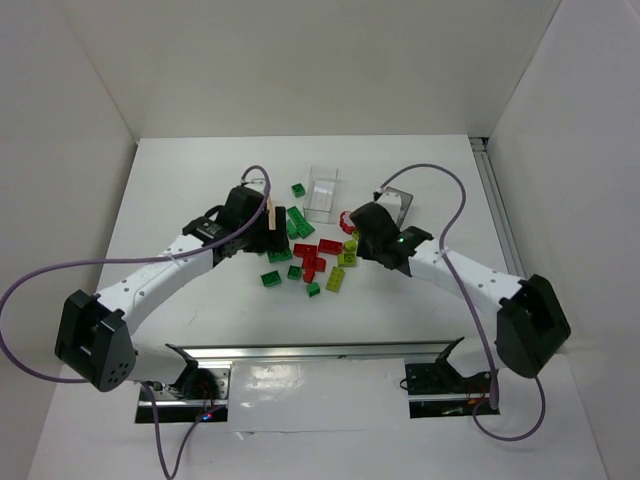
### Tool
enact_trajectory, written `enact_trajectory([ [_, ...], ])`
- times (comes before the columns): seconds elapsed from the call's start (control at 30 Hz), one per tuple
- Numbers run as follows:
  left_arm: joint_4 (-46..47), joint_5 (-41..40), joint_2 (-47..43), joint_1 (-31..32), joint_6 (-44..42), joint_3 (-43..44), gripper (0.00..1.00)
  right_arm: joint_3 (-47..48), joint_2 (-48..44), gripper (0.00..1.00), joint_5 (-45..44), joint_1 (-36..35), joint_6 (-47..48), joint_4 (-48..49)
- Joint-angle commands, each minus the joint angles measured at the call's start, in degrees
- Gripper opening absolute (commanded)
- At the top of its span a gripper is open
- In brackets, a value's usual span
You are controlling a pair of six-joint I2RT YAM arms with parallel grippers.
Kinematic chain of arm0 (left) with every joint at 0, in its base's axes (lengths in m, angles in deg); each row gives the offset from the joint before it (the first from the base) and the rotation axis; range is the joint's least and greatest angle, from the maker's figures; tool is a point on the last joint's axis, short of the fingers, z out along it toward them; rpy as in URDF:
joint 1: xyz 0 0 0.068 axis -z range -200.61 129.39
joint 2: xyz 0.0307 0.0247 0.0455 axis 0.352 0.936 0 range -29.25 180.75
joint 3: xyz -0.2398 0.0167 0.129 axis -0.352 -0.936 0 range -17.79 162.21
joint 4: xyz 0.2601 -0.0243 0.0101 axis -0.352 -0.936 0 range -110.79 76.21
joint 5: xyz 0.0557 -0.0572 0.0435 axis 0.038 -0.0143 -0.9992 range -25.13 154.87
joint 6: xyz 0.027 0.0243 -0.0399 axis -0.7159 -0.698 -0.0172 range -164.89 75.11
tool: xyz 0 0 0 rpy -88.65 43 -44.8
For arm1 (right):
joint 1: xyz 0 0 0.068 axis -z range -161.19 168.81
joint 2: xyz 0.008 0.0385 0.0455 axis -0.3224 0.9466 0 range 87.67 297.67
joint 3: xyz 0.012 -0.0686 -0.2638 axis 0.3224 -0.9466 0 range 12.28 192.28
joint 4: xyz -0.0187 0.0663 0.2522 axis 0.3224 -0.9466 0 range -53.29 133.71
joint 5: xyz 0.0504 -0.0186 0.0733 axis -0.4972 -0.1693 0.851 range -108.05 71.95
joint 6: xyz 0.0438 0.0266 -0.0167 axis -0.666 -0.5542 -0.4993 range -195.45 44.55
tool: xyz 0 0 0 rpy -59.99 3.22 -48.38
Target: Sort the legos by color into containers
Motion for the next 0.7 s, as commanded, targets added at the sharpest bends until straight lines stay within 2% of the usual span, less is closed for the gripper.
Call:
enact_trajectory([
  [0.0,1.2,3.6,0.6,-0.4,-1.8,1.4,0.98,6.1,-4.0,0.03,-5.0,3.0,2.7,-2.8],
  [0.13,1.2,6.1,2.1,0.8,-2.3,2.0,1.0,10.8,1.0,0.04,-6.1,9.4,6.0,-1.7],
  [0.37,-1.0,6.8,3.3,4.0,-2.3,3.6,1.0,16.8,10.0,0.08,-1.8,18.3,10.5,3.1],
  [0.47,-1.0,6.2,3.3,4.6,-1.8,3.6,1.0,19.3,12.4,0.21,-0.7,19.6,11.9,3.8],
  [0.53,-1.6,5.7,3.9,5.2,-1.2,4.2,1.0,21.7,13.0,0.41,-0.6,19.6,11.9,2.6],
  [0.67,-2.2,5.7,5.1,5.2,-1.8,5.4,1.0,20.6,10.0,0.57,-1.2,17.9,12.5,1.5],
])
